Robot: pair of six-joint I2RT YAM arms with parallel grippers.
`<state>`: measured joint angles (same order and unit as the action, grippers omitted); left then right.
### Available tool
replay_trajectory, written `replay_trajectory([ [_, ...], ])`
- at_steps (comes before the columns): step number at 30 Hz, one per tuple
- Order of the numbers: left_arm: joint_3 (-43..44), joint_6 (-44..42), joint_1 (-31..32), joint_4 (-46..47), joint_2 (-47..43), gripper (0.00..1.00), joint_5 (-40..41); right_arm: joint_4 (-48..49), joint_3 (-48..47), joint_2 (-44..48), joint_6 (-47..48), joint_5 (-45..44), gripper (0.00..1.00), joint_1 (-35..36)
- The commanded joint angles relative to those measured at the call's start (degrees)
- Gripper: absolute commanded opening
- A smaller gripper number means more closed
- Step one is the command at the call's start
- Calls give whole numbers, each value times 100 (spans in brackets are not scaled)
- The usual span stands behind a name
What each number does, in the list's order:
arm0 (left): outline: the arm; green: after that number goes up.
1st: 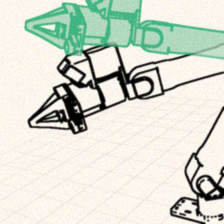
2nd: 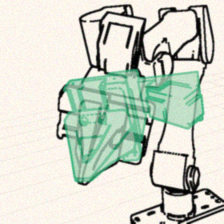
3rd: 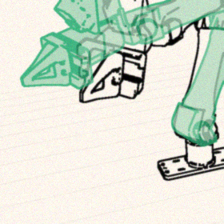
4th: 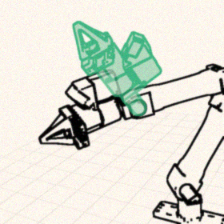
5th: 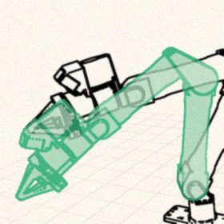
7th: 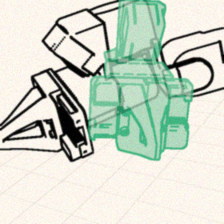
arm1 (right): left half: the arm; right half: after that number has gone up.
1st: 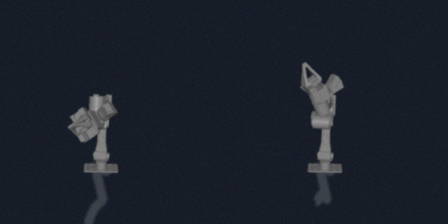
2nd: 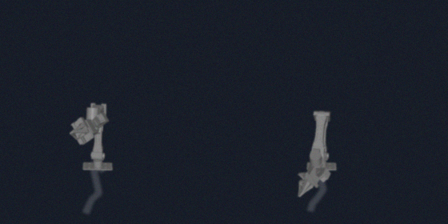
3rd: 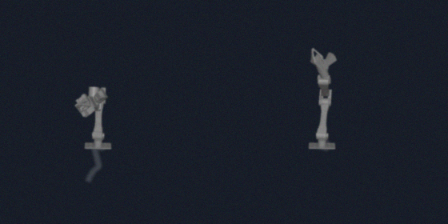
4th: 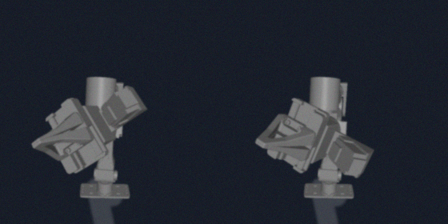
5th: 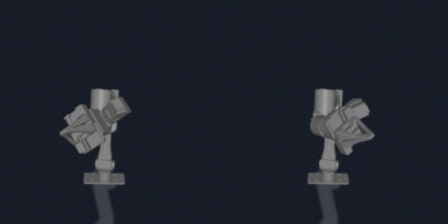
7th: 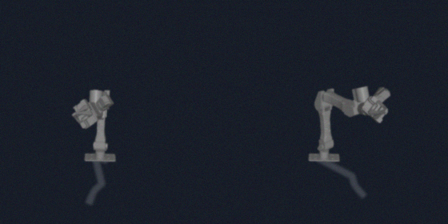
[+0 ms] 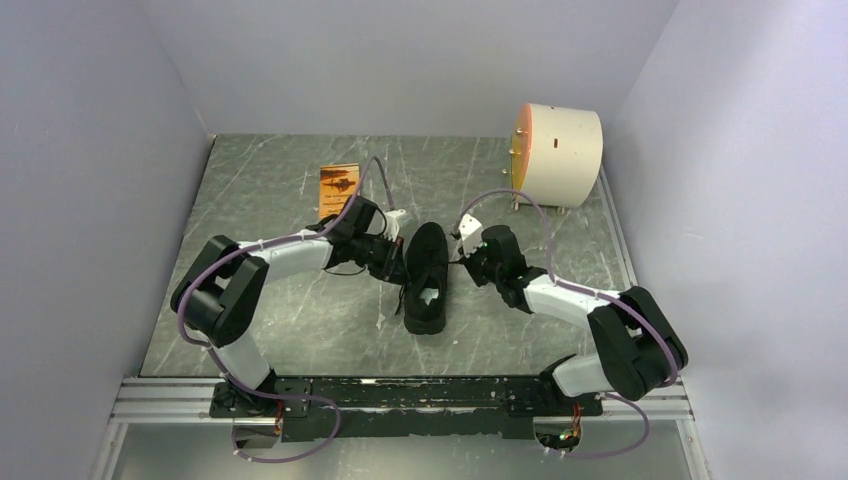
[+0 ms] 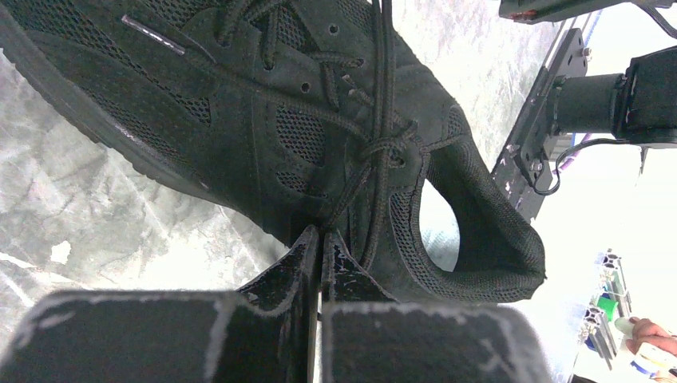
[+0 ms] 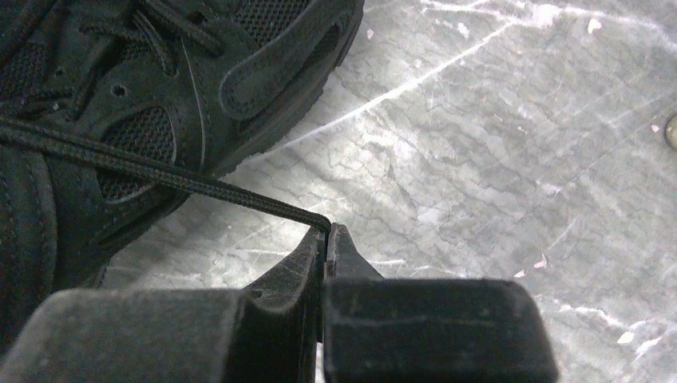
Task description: Tie the shoes
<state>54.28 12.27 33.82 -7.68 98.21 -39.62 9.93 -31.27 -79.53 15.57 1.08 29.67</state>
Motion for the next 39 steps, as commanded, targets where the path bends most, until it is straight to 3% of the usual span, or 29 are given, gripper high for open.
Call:
replay_trajectory([
  [1, -460, -22, 19, -480, 32, 5, 443, 161, 296, 81, -9, -205, 0, -226],
  [10, -601, 16, 19, -324, 75, 5, 371, 410, 655, 299, 97, 93, 0, -287],
  [14, -295, -121, 19, -675, -60, 6, 752, 423, 672, 501, 121, 361, 0, -294],
  [17, -241, -123, 15, -934, -627, 32, 1503, 578, 655, 801, -19, 1230, 4, -361],
  [20, -326, -132, -22, -1182, -1396, 53, 2226, 167, 428, 1126, -258, 1694, 47, -345],
  [22, -299, -100, -46, -1484, -1780, 72, 2696, -242, 228, 1468, -604, 1680, 95, -348],
  [23, -257, -71, -51, -1669, -1966, 80, 2938, -464, 147, 1710, -711, 1699, 99, -337],
  [25, -132, 59, -51, -2034, -2360, 89, 3433, -890, -65, 2270, -963, 1639, 100, -327],
  [31, 1115, 520, -51, -3085, -3303, 91, 4560, -2923, -1401, 3551, -2412, 409, 100, -330],
  [36, 3245, 417, -51, -3715, -3396, 89, 4528, -4894, -3438, 3675, -3360, -403, 100, -328],
  [39, 3903, 332, -51, -3870, -3547, 88, 4361, -5698, -4334, 3680, -3776, -884, 100, -329],
])
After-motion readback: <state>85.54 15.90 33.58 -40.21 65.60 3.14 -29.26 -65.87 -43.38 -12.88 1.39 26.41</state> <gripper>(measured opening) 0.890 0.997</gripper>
